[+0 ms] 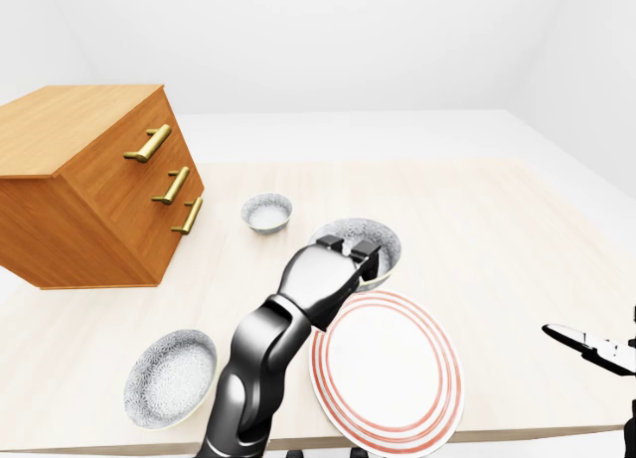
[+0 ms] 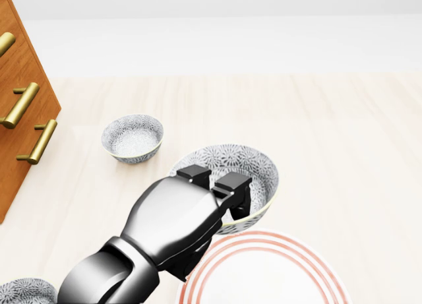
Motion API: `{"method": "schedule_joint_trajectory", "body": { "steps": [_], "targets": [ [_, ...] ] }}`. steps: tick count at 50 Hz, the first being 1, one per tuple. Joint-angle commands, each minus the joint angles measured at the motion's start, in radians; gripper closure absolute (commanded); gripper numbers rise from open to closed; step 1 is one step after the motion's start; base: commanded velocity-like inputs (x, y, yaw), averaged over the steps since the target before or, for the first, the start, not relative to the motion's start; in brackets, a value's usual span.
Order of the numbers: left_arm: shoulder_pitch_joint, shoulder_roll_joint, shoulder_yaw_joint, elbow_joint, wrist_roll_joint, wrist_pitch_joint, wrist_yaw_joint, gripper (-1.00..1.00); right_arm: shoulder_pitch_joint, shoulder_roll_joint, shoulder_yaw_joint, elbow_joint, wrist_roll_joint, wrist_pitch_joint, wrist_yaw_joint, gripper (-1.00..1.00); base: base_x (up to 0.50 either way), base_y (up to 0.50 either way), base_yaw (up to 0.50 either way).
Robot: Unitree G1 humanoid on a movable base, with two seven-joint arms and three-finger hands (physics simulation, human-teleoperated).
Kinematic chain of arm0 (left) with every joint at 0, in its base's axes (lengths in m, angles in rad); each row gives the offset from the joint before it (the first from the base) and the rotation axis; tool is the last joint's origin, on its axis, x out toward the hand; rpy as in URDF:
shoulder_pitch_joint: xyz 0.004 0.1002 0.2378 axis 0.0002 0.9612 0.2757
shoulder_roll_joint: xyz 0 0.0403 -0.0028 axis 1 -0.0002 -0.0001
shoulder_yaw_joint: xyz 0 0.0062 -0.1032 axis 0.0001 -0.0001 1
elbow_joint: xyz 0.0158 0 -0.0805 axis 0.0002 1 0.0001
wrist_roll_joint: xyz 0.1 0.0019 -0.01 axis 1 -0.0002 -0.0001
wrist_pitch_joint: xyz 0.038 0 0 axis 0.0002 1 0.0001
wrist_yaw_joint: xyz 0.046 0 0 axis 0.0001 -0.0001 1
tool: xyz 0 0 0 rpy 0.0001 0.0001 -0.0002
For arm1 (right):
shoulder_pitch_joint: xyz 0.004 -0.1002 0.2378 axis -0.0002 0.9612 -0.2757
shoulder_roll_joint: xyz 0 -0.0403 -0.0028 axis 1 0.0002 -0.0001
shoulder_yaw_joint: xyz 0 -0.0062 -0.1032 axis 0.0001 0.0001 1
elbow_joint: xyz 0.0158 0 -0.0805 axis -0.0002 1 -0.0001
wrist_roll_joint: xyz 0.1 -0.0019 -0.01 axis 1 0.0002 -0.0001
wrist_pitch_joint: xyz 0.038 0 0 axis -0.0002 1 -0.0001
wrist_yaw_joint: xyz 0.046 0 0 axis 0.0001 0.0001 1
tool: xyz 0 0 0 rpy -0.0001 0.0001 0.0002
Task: Put the bowl in the middle on the plate.
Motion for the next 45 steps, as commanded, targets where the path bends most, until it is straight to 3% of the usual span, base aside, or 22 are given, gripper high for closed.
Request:
{"method": "schedule_joint_trajectory", "body": {
  "steps": [1,8,27,35,41,45],
  "targets": [
    [0.072,-0.036,-0.124,-0.149,-0.029,0.000,-0.001,1.00,0.004,0.004,0.001,-0.002,-0.004,0.000,0.002,-1.00,0.00,0.00,0.00],
    [0.118,-0.039,-0.205,-0.200,0.000,0.000,-0.001,1.00,0.005,0.007,0.000,-0.006,-0.006,0.000,0.006,-1.00,0.00,0.00,0.00],
    [0.184,-0.006,-0.287,-0.214,0.017,0.000,-0.001,1.00,0.004,0.008,0.001,-0.009,-0.006,0.000,0.007,-1.00,0.00,0.00,0.00],
    [0.253,0.041,-0.359,-0.256,0.049,0.000,-0.001,1.00,0.003,0.005,0.004,-0.005,-0.007,0.000,0.004,-1.00,0.00,0.00,0.00],
    [0.274,0.055,-0.386,-0.254,0.060,0.000,-0.001,1.00,0.003,0.004,0.009,0.010,-0.011,0.000,0.005,-1.00,0.00,0.00,0.00],
    [0.263,0.070,-0.351,-0.221,0.046,0.000,-0.001,1.00,0.006,0.006,0.010,0.009,-0.012,0.000,0.010,-1.00,0.00,0.00,0.00]
  ]
}}
